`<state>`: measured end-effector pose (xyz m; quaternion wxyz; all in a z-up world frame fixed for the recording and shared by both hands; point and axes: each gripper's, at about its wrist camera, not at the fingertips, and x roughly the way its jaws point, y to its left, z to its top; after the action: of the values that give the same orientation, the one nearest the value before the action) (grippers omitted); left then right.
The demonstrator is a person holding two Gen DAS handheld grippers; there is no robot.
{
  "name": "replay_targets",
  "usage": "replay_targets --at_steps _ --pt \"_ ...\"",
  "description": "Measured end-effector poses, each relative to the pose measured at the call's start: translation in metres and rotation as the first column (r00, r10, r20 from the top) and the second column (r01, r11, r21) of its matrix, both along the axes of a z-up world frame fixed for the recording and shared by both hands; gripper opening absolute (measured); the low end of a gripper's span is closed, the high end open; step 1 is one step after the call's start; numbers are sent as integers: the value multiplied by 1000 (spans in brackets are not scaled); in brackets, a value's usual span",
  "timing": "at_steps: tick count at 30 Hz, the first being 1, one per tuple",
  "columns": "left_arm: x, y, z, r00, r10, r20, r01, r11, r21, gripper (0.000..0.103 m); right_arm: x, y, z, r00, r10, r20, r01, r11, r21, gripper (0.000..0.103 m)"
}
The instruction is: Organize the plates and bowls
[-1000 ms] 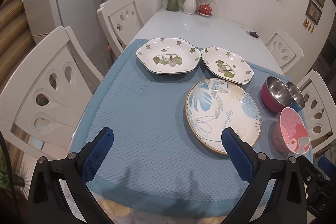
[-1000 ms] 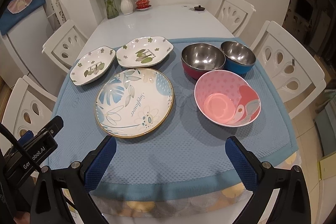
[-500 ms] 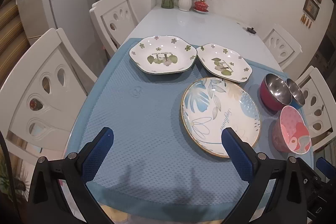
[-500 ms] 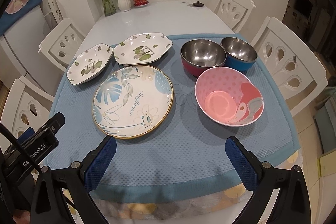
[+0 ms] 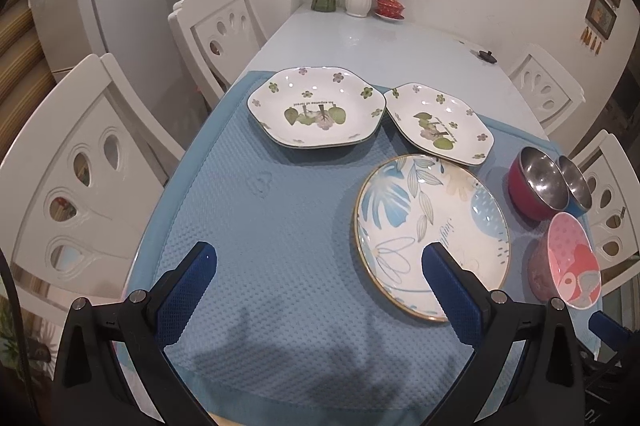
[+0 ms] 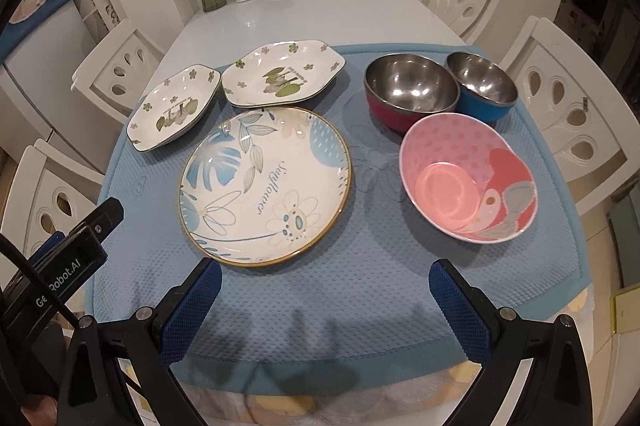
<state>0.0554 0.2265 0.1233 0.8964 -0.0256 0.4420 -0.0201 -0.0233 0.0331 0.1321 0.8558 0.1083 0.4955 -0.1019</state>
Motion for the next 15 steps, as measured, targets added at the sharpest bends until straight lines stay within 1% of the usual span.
replay_targets --at_steps 5,9,12,15 --pt "15 -1 -5 1000 -6 -1 6 1000 22 102 14 2 -7 1000 6 -19 -6 1000 10 103" --pt "30 3 -14 1000 -3 -19 3 999 46 102 28 -3 -16 999 1 -46 0 1000 20 103" --pt "42 8 -21 1000 12 -24 -10 997 72 102 39 -8 -28 997 -8 -79 14 997 72 103" --pt "53 14 -26 999 32 -25 -30 996 81 102 50 -11 -44 991 -10 -131 30 988 152 103"
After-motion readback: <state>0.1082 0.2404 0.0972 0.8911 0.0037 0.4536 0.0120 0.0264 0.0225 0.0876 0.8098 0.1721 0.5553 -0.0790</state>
